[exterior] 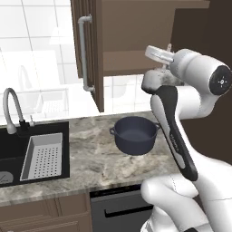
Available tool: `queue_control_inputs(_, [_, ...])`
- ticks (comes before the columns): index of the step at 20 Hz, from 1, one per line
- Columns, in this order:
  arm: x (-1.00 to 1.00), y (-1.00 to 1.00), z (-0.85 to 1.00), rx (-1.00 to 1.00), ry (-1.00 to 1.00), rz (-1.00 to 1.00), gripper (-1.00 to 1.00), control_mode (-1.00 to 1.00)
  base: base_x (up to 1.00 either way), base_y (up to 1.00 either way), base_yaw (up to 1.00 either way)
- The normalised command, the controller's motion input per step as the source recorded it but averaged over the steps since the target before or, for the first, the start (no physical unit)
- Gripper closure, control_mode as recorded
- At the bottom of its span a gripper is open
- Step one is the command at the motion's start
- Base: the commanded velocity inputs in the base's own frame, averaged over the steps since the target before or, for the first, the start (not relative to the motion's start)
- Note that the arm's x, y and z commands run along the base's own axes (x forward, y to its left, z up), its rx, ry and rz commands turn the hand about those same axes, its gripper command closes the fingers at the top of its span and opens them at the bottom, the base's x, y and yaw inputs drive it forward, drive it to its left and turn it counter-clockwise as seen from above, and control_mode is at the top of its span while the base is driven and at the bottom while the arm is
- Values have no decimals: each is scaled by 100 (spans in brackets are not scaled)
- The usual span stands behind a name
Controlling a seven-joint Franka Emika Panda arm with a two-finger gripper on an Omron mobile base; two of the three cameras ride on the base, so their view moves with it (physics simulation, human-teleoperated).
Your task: Pick the kettle from the cabinet and place it on a stove burner. Then pick the pot from the counter and place it on another stove burner. Finally, turn both burners on.
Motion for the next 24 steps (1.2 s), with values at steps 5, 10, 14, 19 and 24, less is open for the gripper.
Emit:
queue_control_inputs(5, [-29, 0, 0, 5, 0, 0, 100, -100, 0, 0, 0])
queue_control_inputs(10, [-26, 0, 0, 5, 0, 0, 100, -100, 0, 0, 0])
queue_control_inputs(14, [-25, 0, 0, 4, 0, 0, 100, -100, 0, 0, 0])
queue_control_inputs(19, [-22, 0, 0, 4, 1, 0, 100, -100, 0, 0, 0])
queue_control_inputs(24, [-17, 0, 0, 3, 1, 0, 100, -100, 0, 0, 0])
